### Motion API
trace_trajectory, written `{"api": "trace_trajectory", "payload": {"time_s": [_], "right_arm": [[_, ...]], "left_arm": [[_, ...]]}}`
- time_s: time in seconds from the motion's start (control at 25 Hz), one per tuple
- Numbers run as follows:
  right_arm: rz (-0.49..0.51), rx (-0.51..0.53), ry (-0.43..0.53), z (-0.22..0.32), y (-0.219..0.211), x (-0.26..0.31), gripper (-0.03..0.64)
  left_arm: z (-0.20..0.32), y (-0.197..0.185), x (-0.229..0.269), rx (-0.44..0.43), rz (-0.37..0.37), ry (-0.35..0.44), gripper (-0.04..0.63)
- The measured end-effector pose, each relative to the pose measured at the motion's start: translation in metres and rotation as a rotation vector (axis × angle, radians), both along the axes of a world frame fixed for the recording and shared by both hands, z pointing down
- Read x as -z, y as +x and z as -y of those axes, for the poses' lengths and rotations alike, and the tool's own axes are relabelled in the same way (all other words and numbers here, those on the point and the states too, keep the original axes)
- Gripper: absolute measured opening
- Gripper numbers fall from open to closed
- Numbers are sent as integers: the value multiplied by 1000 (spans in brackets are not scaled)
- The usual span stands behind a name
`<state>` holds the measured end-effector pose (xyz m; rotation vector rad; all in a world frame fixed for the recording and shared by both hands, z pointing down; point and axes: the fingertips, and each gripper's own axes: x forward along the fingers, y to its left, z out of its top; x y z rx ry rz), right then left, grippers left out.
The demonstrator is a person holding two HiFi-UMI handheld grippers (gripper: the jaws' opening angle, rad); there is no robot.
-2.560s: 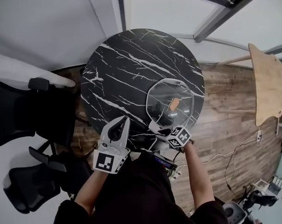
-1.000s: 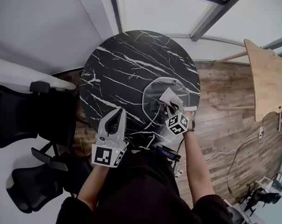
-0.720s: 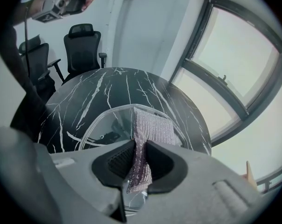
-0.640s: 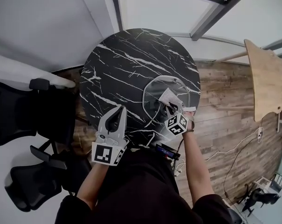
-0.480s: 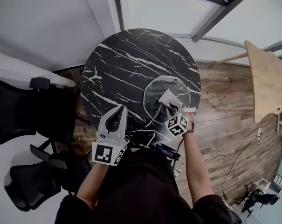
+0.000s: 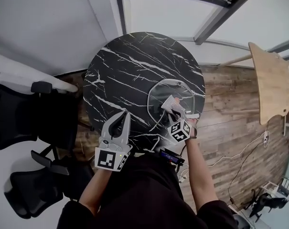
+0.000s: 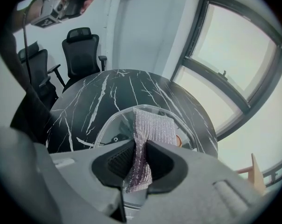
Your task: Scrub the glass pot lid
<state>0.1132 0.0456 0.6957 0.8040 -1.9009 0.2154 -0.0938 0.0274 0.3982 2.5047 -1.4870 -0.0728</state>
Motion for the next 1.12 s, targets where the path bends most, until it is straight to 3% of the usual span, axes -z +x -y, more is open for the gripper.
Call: {"api": "trace_trajectory", "payload": {"time_s": [0.32,0.68,0.84,1.12], "right_arm": [[36,-27,-26,-17,-10,0,72],[239,-130,-97,-37,-20,31,69],[369,-246,-1,-32,-16,66,69],[530,-424,291,-6,6,147,69]], "left_arm": [[-2,3,2,-19,4,8,3],[-3,6,4,-29,0,17,3],[-2,9,6,-33,2,21,3],[1,22,15,-49,-2,45,3]]}}
